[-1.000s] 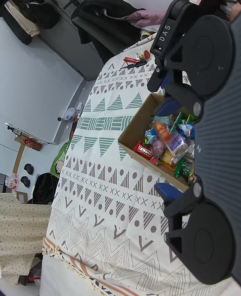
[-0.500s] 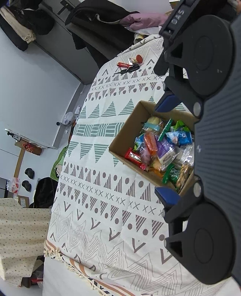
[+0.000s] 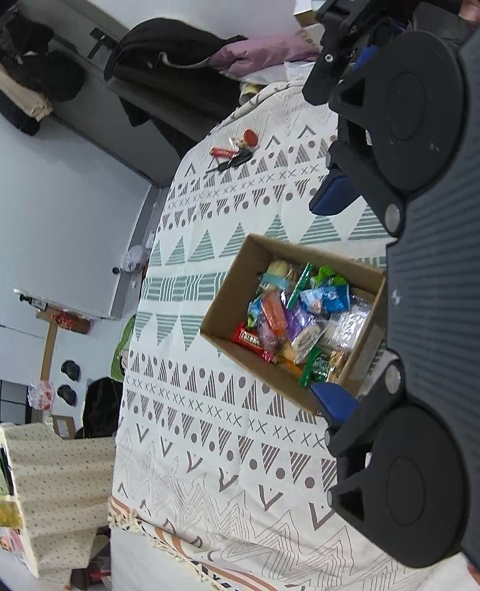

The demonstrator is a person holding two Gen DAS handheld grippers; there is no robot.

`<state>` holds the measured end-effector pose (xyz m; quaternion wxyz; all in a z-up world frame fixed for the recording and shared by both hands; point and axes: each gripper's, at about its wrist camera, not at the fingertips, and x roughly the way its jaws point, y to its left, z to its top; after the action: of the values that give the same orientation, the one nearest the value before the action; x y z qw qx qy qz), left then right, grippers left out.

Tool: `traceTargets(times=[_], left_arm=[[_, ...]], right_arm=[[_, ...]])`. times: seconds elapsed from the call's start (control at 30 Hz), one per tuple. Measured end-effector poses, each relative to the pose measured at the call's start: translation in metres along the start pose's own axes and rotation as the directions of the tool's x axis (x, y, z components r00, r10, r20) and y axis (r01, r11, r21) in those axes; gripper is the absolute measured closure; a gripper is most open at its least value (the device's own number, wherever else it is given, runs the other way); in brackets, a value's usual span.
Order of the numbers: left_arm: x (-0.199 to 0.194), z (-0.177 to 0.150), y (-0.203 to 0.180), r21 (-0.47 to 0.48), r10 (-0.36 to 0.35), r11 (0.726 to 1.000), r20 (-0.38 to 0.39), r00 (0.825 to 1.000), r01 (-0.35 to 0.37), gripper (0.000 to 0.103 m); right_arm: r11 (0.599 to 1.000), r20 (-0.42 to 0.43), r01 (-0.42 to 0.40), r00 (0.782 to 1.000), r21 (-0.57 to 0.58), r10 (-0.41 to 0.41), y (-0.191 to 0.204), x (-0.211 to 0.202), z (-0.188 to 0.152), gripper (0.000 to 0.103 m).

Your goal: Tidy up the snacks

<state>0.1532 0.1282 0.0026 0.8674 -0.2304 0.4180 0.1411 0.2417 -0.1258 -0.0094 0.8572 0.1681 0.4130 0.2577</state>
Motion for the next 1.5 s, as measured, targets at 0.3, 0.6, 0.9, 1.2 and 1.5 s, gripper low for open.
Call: traceTargets(times=[0.3,0.6,0.9,1.2,1.5], left_arm=[[-0.02,-0.021,-0.013,0.09,-0.034,0.995,0.018,0.999,0.032,0.001],[-0.039,-0.045,-0.019,0.17,-0.069,0.983,0.031,0.997,0.063,0.0],[-0.07,-0.07,-0.017,0.24,-0.093,0.968,0.057,0.994,0.077,0.0],[-0.101,-0.092,-0.021,0.301,-0.121,0.95,0.095,0.988,0.088,0.0],[-0.125,-0.114,-0.015,0.313,-0.143,0.944,0.118,0.983,0.1,0.0]], right_arm=[[0.999,0.067,0.044,0.997,-0.028,-0.042,-0.013,-0.042,-0.018,0.0],[0.993,0.101,0.09,0.991,-0.07,-0.083,-0.019,-0.079,-0.044,0.0],[0.982,0.132,0.133,0.984,-0.13,-0.116,-0.011,-0.108,-0.069,0.0],[0.974,0.166,0.138,0.98,-0.18,-0.108,0.001,-0.136,-0.085,0.0],[0.965,0.184,0.137,0.978,-0.222,-0.097,0.013,-0.156,-0.102,0.0]])
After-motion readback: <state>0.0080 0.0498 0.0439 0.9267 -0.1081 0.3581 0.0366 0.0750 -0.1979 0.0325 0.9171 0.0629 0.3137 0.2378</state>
